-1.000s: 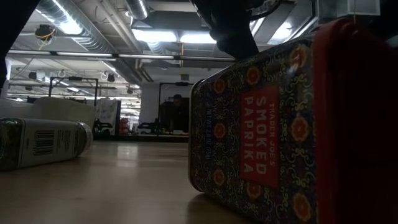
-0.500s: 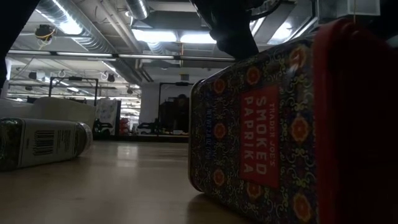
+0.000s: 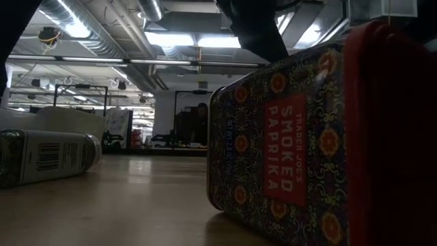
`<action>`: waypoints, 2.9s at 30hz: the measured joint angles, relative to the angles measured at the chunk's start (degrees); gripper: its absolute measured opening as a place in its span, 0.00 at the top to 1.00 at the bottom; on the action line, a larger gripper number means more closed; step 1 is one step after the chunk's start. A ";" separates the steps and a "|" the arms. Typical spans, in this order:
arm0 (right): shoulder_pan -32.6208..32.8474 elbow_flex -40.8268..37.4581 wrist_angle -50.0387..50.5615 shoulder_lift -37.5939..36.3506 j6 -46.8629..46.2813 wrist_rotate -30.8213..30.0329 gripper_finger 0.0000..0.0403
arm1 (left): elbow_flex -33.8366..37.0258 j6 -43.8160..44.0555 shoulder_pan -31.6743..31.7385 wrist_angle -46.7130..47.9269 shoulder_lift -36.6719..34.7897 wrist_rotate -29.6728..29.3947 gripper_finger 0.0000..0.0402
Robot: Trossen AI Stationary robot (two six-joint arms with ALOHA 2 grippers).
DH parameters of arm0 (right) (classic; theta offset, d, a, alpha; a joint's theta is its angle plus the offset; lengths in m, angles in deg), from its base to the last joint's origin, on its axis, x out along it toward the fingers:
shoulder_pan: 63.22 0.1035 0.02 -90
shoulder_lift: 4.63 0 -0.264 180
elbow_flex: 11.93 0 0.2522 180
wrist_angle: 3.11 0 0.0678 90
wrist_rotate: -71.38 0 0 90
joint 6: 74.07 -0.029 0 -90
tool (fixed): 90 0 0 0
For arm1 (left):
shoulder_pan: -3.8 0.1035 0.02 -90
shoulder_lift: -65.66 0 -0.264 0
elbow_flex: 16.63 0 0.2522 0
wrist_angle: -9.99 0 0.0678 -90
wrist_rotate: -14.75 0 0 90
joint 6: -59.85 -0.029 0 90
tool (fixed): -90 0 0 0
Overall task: Sort spices by type
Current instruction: Put the black seasoning can into the black bin
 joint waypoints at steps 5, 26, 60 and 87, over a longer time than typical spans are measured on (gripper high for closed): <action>-4.49 0.04 0.35 -8.89 10.53 5.36 0.64 | -1.12 -0.51 -0.32 2.19 0.00 0.00 0.53; -26.74 0.07 -12.34 -26.20 55.84 2.89 0.65 | -1.21 1.77 -1.30 -18.64 1.18 -0.92 0.53; -29.40 0.16 -13.15 -26.24 61.70 3.74 0.66 | -1.14 2.64 -5.52 -12.94 2.12 -9.47 0.53; -29.36 0.15 -13.69 -26.22 61.79 3.77 0.65 | -1.23 6.34 -7.81 -11.32 1.97 -7.79 0.53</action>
